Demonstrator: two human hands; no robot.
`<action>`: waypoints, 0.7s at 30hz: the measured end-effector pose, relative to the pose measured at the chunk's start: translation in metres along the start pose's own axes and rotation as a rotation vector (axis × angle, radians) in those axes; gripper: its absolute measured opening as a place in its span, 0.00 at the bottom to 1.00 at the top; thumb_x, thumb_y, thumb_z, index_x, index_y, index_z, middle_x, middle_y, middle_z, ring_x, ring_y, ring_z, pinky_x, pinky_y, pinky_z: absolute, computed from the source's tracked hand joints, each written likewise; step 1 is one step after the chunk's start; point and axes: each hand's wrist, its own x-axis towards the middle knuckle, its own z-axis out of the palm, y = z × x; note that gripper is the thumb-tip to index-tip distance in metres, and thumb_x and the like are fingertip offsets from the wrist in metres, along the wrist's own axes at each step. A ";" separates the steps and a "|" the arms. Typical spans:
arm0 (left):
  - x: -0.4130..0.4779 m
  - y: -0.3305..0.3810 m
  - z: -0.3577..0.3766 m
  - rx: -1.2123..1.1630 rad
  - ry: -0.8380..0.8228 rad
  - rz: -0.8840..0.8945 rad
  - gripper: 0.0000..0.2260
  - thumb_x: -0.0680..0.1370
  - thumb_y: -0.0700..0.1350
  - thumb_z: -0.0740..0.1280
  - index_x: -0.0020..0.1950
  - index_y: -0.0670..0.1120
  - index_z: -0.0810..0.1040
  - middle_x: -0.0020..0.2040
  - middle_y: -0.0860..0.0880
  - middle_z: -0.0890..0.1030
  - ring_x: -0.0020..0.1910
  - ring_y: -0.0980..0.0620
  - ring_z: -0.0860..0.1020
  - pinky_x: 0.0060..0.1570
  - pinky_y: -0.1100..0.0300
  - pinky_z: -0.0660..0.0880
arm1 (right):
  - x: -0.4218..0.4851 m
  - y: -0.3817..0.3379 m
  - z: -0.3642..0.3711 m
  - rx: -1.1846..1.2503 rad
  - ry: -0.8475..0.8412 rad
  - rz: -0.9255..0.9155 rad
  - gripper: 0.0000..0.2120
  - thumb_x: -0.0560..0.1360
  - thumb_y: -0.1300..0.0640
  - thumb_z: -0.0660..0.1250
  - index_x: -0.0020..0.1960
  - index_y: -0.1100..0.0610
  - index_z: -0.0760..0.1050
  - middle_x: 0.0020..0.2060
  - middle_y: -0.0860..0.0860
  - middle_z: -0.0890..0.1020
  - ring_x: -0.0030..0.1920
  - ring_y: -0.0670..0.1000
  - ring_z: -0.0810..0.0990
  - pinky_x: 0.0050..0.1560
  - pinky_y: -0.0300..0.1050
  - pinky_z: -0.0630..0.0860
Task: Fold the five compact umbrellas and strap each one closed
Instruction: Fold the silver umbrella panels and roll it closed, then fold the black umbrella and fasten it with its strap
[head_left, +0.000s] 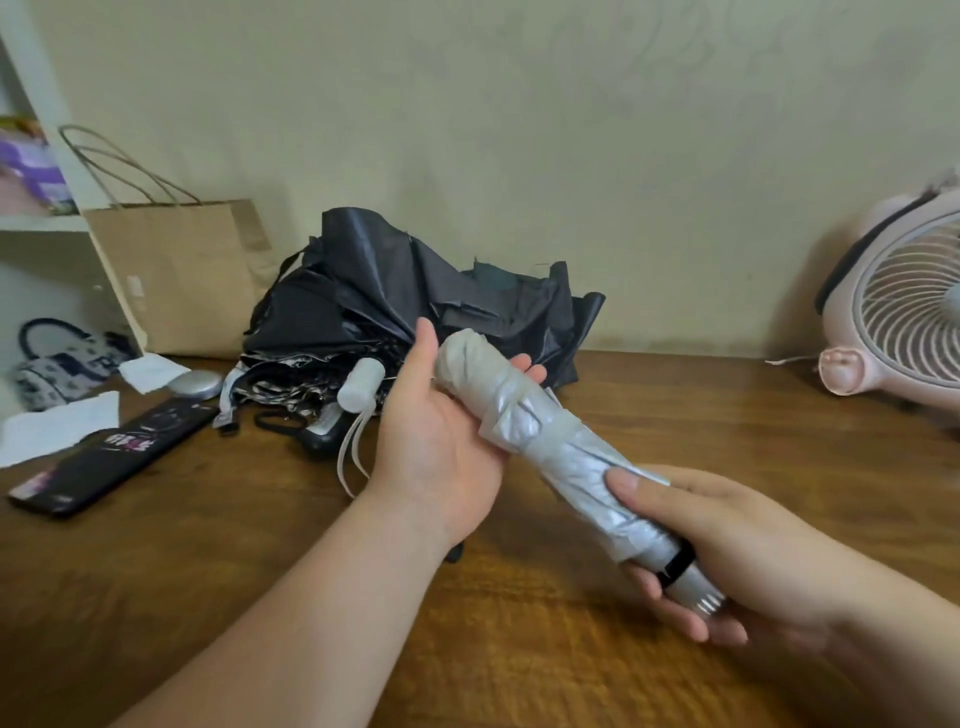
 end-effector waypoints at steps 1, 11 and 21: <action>-0.001 0.001 -0.001 -0.022 -0.064 -0.024 0.31 0.77 0.64 0.65 0.71 0.44 0.73 0.61 0.37 0.83 0.61 0.40 0.82 0.63 0.41 0.76 | 0.000 -0.001 0.000 0.115 -0.037 0.046 0.22 0.73 0.41 0.72 0.50 0.60 0.77 0.32 0.62 0.73 0.20 0.52 0.70 0.18 0.35 0.63; -0.013 -0.015 0.009 0.082 -0.043 -0.102 0.10 0.67 0.45 0.75 0.42 0.39 0.84 0.38 0.43 0.83 0.40 0.44 0.85 0.47 0.48 0.83 | 0.003 0.000 -0.002 0.377 -0.254 0.212 0.30 0.73 0.40 0.73 0.64 0.61 0.77 0.40 0.66 0.81 0.27 0.57 0.80 0.22 0.43 0.77; -0.011 -0.015 0.002 0.138 -0.291 -0.038 0.32 0.68 0.47 0.78 0.70 0.40 0.74 0.56 0.40 0.84 0.57 0.43 0.84 0.58 0.45 0.81 | 0.001 -0.001 0.026 0.098 0.172 -0.174 0.09 0.73 0.49 0.75 0.42 0.54 0.80 0.32 0.59 0.76 0.25 0.53 0.72 0.21 0.40 0.70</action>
